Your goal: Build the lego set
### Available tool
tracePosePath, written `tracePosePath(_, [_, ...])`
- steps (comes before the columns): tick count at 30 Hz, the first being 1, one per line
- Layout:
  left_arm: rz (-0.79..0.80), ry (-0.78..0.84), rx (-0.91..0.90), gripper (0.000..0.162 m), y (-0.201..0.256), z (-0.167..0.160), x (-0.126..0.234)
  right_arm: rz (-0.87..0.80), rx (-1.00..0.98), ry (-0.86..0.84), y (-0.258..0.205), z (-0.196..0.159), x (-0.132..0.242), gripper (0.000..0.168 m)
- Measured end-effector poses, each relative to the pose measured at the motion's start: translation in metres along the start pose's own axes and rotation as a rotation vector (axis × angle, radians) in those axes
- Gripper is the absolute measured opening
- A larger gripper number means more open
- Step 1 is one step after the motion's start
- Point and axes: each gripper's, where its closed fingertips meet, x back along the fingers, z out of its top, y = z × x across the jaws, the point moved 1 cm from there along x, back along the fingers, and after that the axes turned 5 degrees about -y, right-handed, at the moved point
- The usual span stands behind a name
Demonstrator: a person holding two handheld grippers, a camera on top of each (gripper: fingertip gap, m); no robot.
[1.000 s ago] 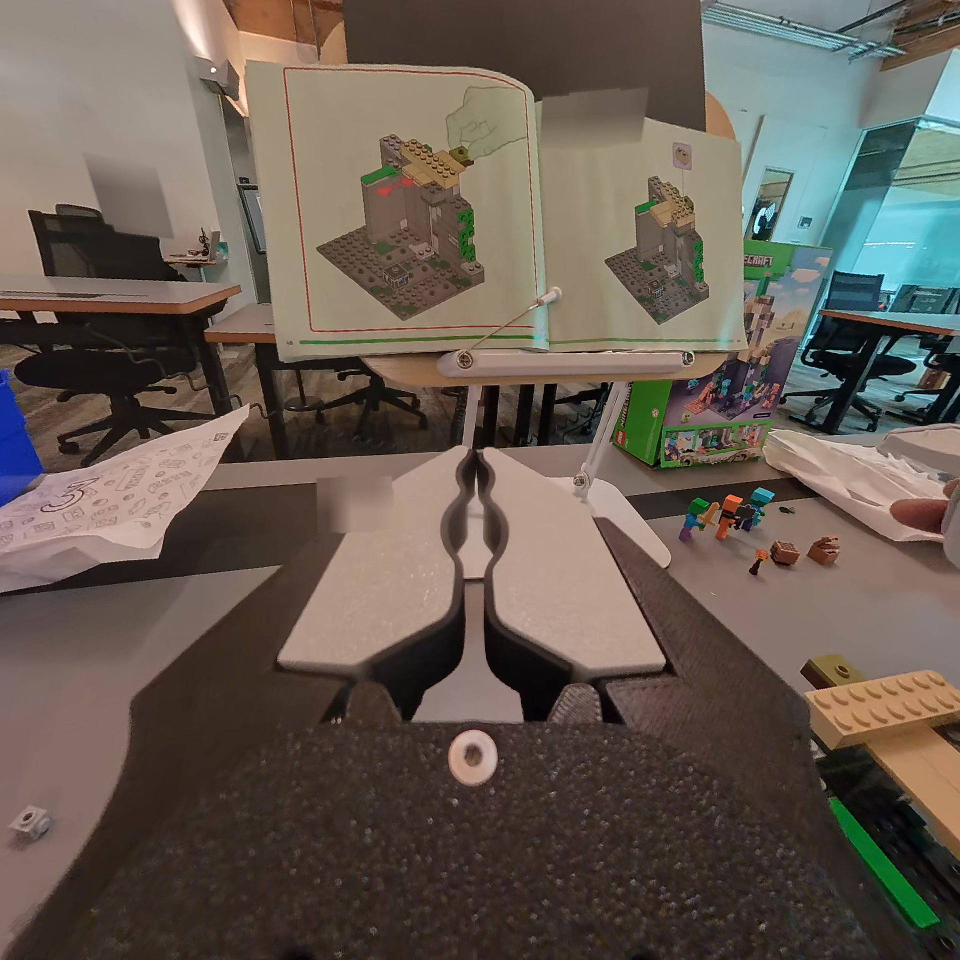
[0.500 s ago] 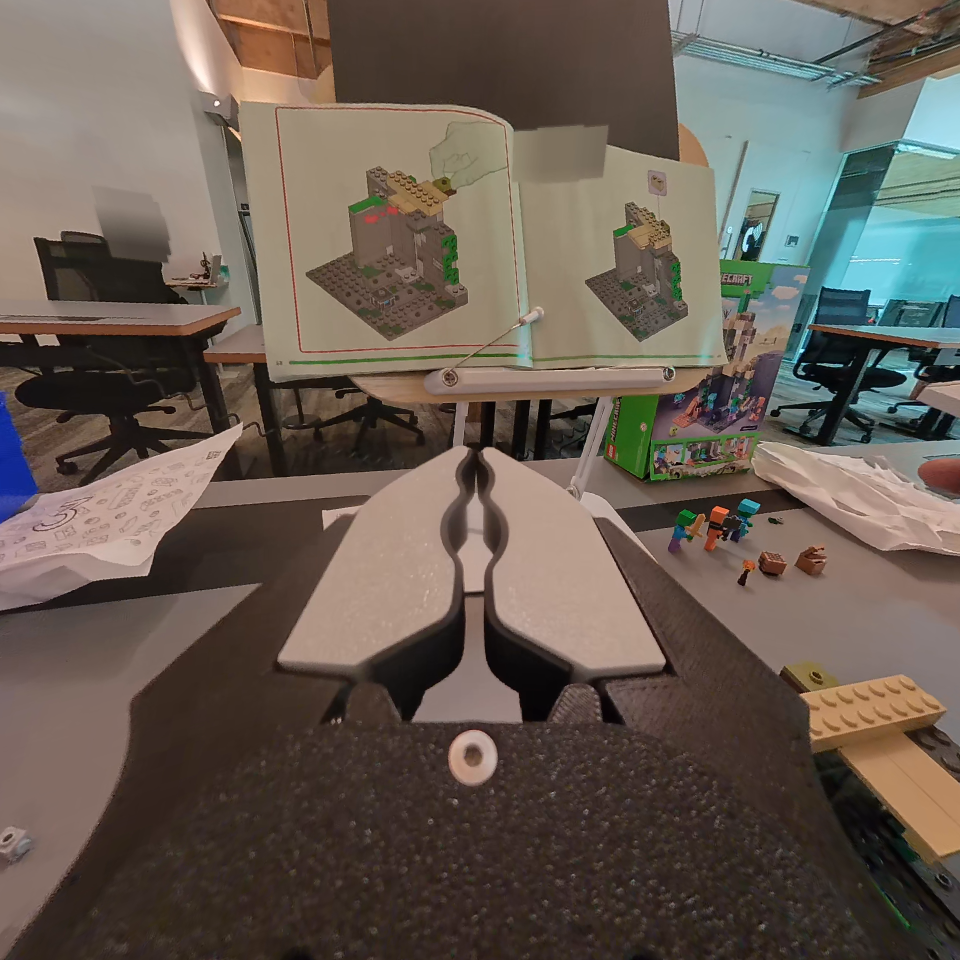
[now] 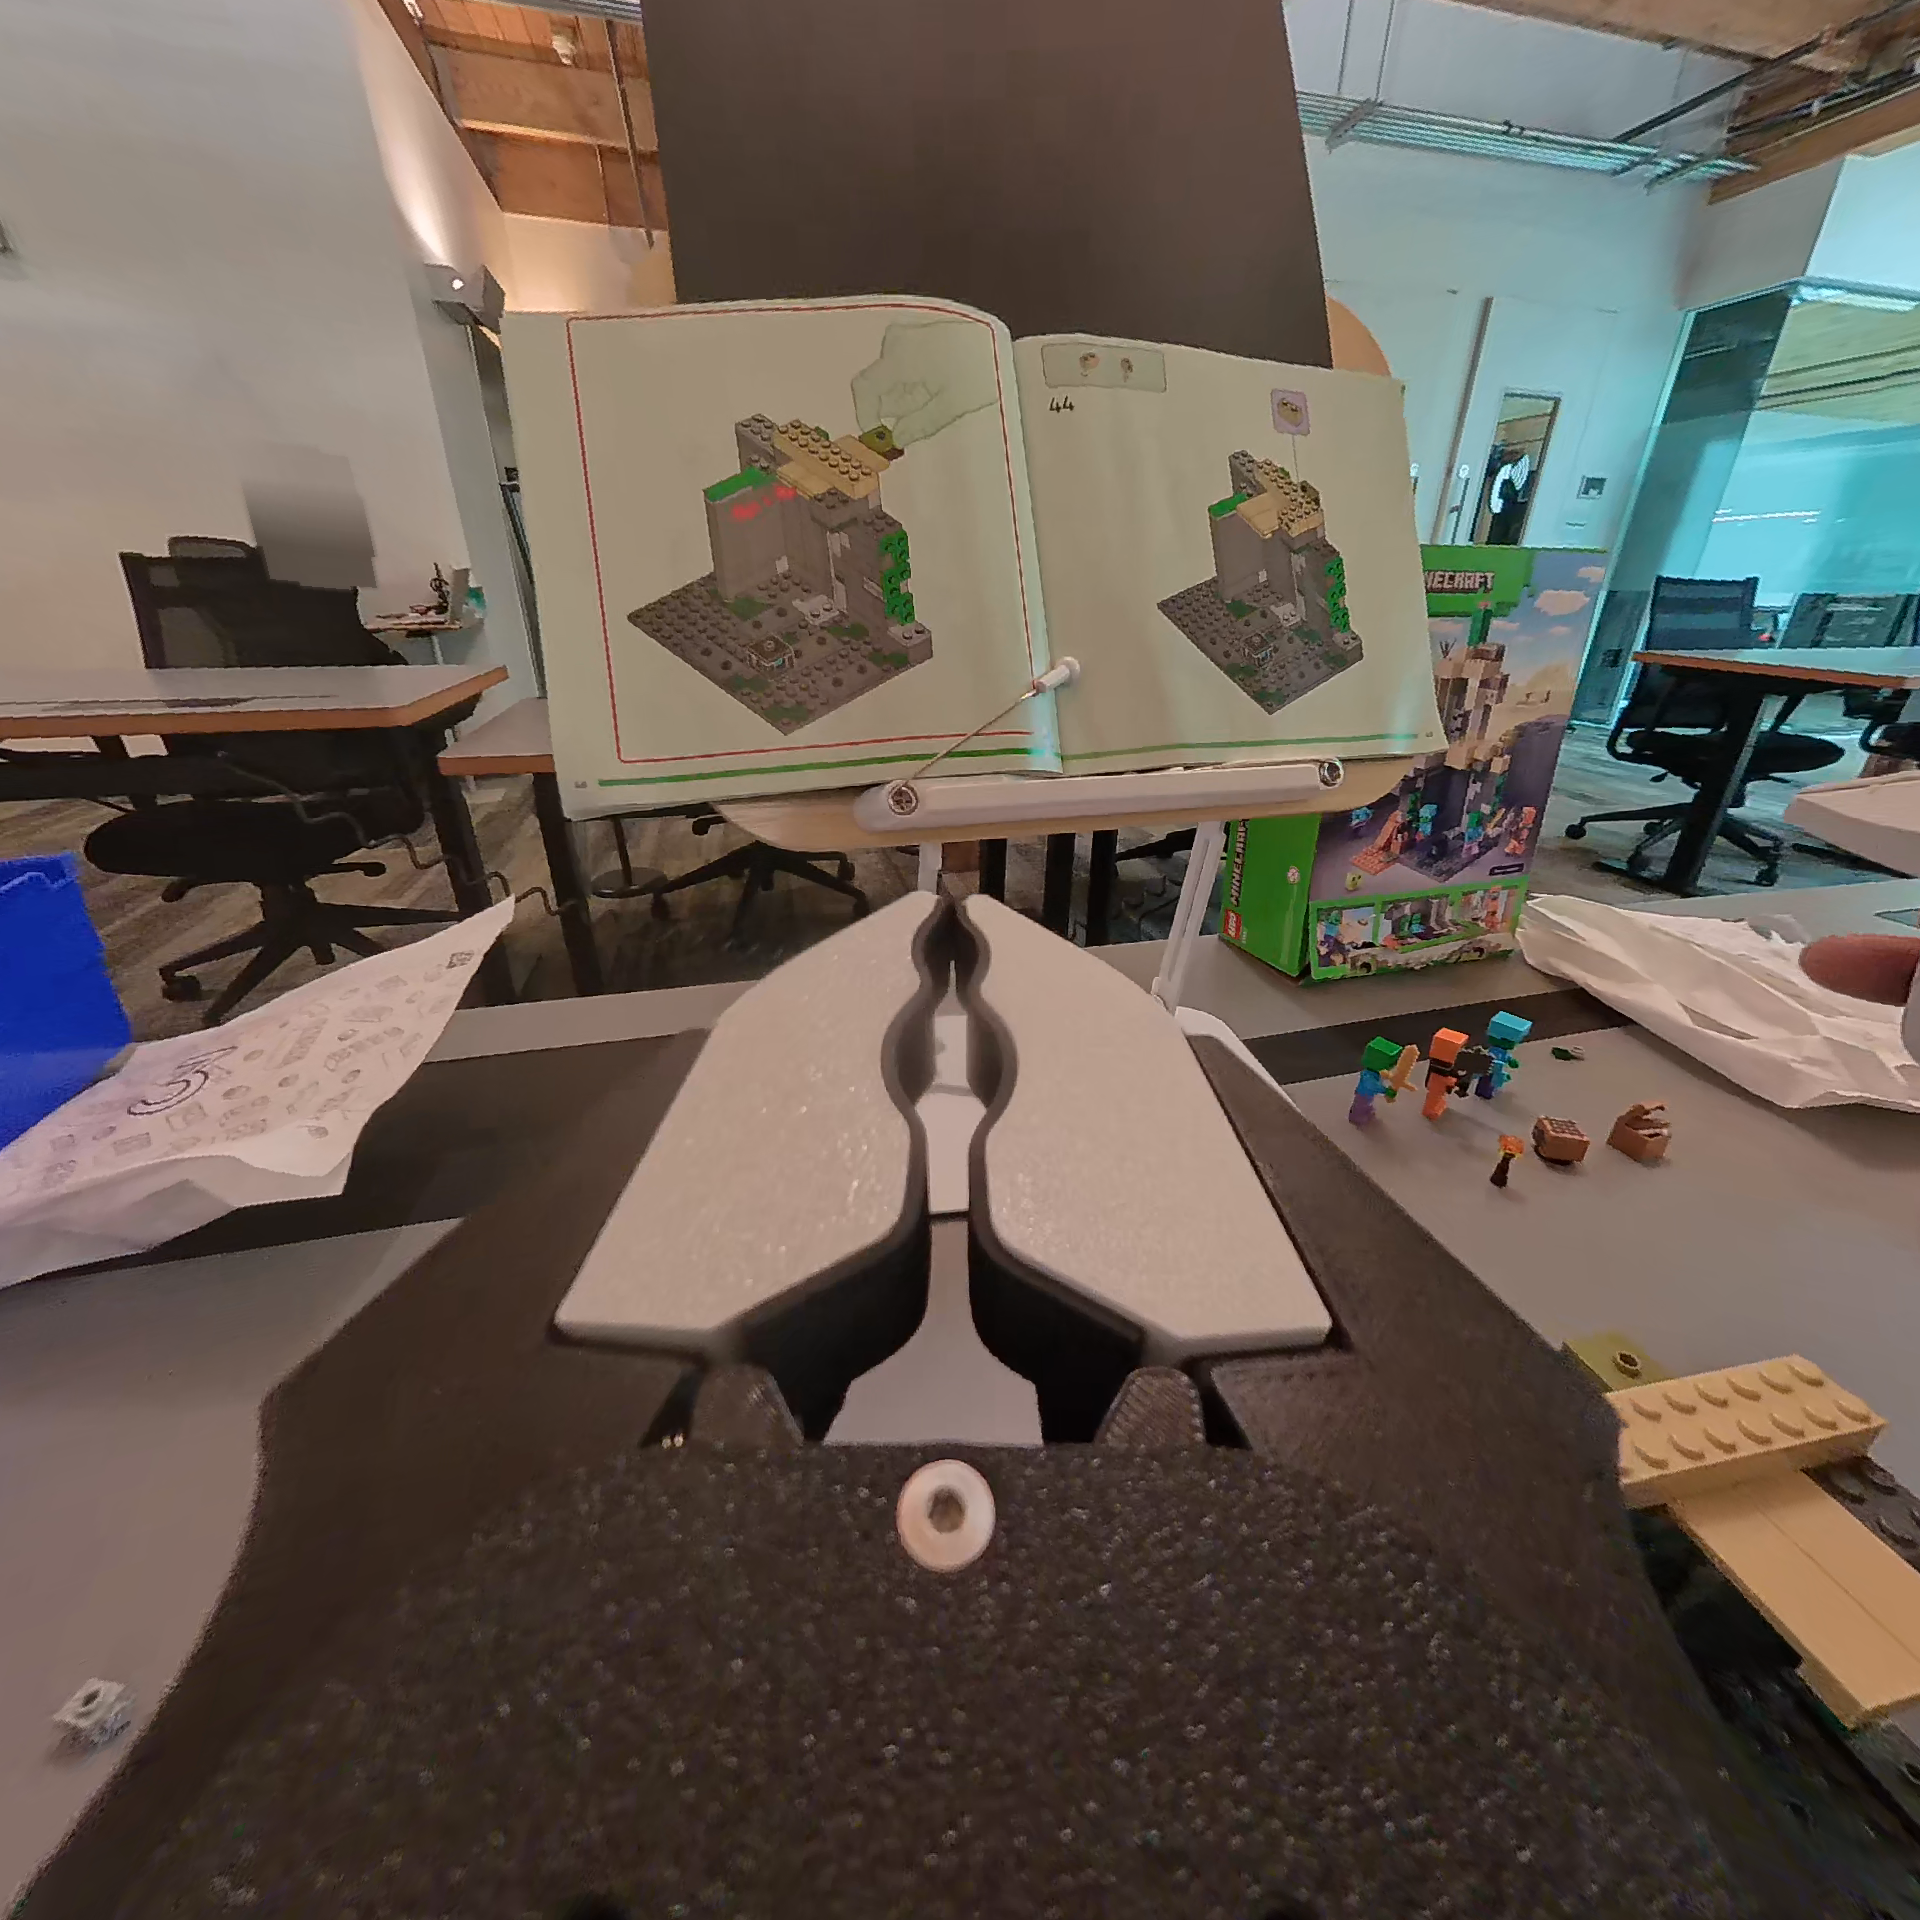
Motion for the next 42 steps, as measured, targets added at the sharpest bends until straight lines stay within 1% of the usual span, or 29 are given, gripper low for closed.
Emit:
tracePosePath(3, [0.005,-0.001,0.003,0.0,-0.003,-0.001,0.0,-0.008,-0.006,-0.013,0.001,-0.002,-0.004,0.0])
tracePosePath(5, [0.008,0.0,0.005,0.0,-0.004,-0.001,-0.001,-0.036,0.026,-0.009,0.003,0.005,-0.009,0.0])
tracePosePath(8, [-0.001,-0.005,0.016,0.0,-0.003,-0.003,-0.002,-0.066,0.1,0.013,0.004,0.026,-0.022,0.0])
tracePosePath(12, [-0.005,-0.013,0.008,0.0,-0.002,-0.007,-0.003,-0.083,0.13,0.067,-0.004,0.061,-0.046,0.0])
tracePosePath(15, [-0.002,-0.014,0.019,0.0,-0.006,-0.007,-0.003,-0.084,0.126,0.07,-0.009,0.082,-0.067,0.0])
tracePosePath(18, [0.005,-0.011,0.019,0.0,-0.009,-0.007,-0.002,-0.089,0.102,0.046,-0.007,0.094,-0.087,0.0])
tracePosePath(22, [0.005,-0.024,0.035,0.0,-0.012,-0.012,-0.004,-0.094,0.093,0.028,0.0,0.096,-0.112,0.0])
tracePosePath(29, [0.002,-0.041,0.046,0.0,-0.018,-0.019,-0.007,-0.095,0.11,0.018,0.01,0.088,-0.147,0.0])
tracePosePath(42, [0.014,-0.041,0.035,0.0,-0.021,-0.021,-0.007,-0.09,0.145,0.029,0.01,0.108,-0.19,0.0])
